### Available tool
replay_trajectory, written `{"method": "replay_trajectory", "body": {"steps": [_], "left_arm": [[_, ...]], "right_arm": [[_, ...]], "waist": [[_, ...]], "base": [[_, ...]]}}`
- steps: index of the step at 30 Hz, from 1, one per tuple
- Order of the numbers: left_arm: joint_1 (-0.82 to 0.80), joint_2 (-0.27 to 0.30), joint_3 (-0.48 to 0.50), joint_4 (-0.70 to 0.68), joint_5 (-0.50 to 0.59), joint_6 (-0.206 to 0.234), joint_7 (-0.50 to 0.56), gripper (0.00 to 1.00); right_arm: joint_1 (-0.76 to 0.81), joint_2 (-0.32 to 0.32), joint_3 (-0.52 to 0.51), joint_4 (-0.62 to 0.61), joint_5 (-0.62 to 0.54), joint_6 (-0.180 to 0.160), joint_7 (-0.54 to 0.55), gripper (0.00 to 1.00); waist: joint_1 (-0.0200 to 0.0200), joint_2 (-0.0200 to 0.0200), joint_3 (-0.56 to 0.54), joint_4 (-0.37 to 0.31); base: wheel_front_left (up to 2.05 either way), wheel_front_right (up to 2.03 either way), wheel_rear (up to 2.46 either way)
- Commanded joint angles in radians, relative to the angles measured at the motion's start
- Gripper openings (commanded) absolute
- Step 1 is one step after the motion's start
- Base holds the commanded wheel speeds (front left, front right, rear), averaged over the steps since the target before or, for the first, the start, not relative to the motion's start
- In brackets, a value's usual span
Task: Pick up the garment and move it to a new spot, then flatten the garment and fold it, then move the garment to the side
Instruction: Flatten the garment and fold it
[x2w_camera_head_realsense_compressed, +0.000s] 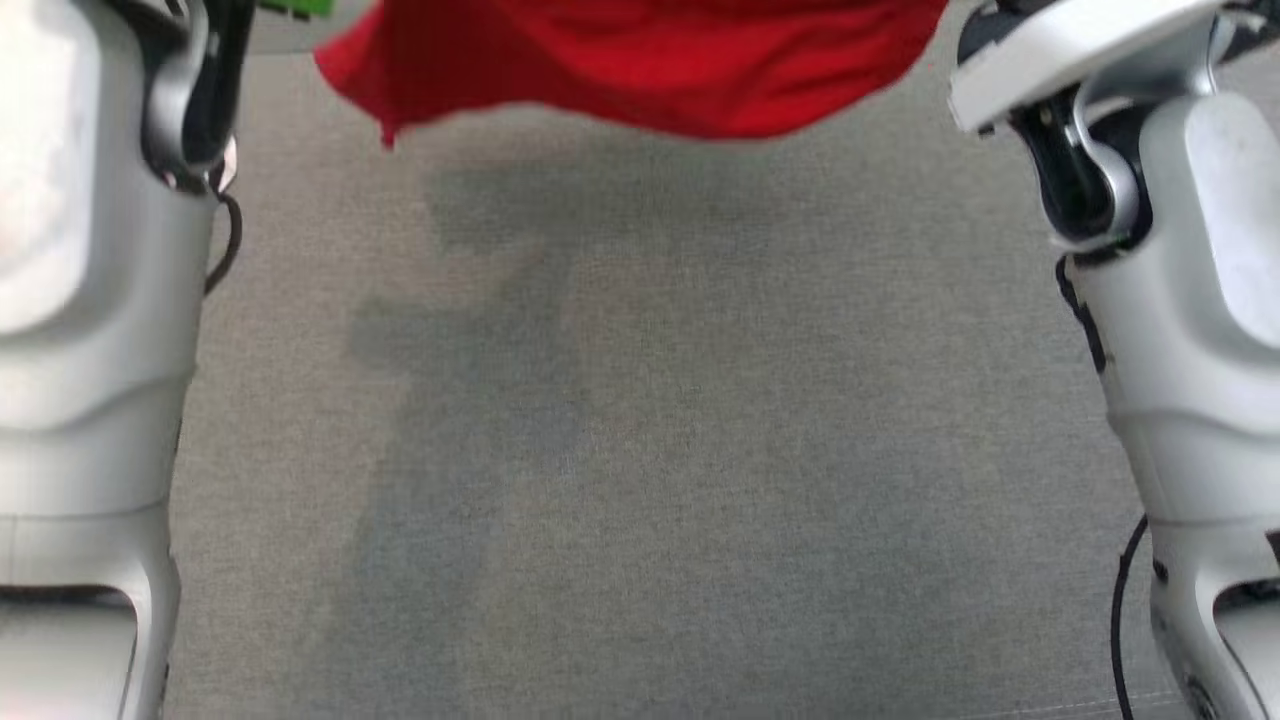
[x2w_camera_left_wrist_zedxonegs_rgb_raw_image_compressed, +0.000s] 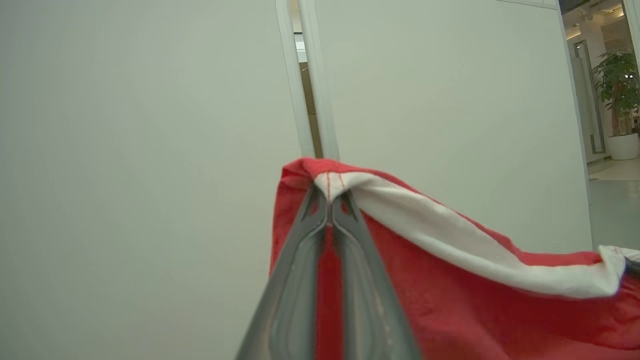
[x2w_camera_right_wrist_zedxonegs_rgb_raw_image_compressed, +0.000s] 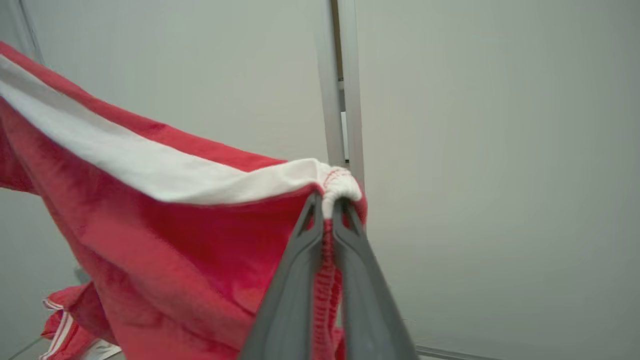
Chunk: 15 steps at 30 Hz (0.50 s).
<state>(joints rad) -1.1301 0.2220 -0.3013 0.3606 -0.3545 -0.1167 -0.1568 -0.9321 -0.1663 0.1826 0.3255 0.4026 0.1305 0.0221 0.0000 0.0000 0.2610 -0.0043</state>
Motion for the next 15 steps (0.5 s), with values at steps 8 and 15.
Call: {"method": "replay_trajectory", "body": {"steps": [8,15], "left_arm": [[-0.033,-0.041,-0.034,0.234,-0.008,-0.010,-0.093,0.00],[0.133,-0.022,-0.023,0.135,-0.052,-0.014,-0.109,0.00]], "right_arm": [[-0.148,0.042,0.083,0.376,-0.040,0.000,-0.241,0.00],[-0.033,0.019,0.149,0.320,0.038,0.000,-0.288,0.00]], "waist": [[0.0000,0.0000,0.242,0.011],[0.0000,0.0000,0.257,0.001]], "base": [[0.00,0.00,0.00],[0.00,0.00,0.00]]}}
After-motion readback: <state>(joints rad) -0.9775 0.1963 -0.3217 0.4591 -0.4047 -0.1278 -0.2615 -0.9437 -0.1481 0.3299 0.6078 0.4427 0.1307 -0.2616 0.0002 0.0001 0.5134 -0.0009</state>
